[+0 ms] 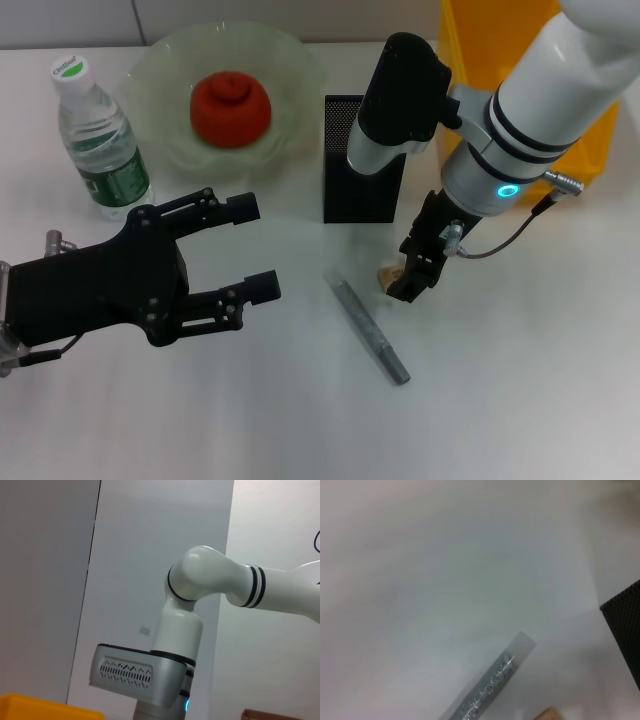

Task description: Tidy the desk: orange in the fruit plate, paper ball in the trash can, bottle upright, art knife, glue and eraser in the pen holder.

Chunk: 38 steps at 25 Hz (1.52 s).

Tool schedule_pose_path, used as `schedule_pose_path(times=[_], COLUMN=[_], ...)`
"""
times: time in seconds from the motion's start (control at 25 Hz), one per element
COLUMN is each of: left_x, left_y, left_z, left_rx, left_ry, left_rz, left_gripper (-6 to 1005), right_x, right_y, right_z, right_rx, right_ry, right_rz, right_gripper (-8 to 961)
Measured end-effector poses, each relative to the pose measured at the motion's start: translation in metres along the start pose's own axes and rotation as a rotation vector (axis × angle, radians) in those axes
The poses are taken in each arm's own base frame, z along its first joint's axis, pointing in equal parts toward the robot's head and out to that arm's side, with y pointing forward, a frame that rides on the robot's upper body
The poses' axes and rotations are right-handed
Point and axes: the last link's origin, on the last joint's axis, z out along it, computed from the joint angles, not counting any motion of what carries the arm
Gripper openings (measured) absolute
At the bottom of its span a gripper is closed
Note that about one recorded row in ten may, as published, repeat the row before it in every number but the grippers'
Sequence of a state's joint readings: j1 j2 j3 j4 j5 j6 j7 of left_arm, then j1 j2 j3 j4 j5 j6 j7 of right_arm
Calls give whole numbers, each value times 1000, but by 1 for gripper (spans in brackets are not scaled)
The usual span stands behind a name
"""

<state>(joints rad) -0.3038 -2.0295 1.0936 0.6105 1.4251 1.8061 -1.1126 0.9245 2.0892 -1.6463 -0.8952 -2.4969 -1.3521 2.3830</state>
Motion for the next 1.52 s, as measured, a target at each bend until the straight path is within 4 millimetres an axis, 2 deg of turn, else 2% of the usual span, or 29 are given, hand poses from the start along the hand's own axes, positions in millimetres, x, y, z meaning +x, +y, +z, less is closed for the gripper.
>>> schedule_pose_path(times=[0.76,1.4,1.48,1.52], left_x=[-1,-1,-1,-1], left_y=[-1,-1,-1,-1], left_z=[1,2,2,2], left_rx=[12,13,13,13], left_ry=[-2,-1,-1,-1], left_rz=[7,6,6,6], left_gripper=[801,801,801,801], right_x=[1,0,0,0], right_y=[0,4,4,4], right_z=[5,9,9,9], right_rx=[10,8,8,8], right_ry=[2,15,14,14], right_rz=[-16,-42,-43,-43], right_gripper=[572,478,253,253])
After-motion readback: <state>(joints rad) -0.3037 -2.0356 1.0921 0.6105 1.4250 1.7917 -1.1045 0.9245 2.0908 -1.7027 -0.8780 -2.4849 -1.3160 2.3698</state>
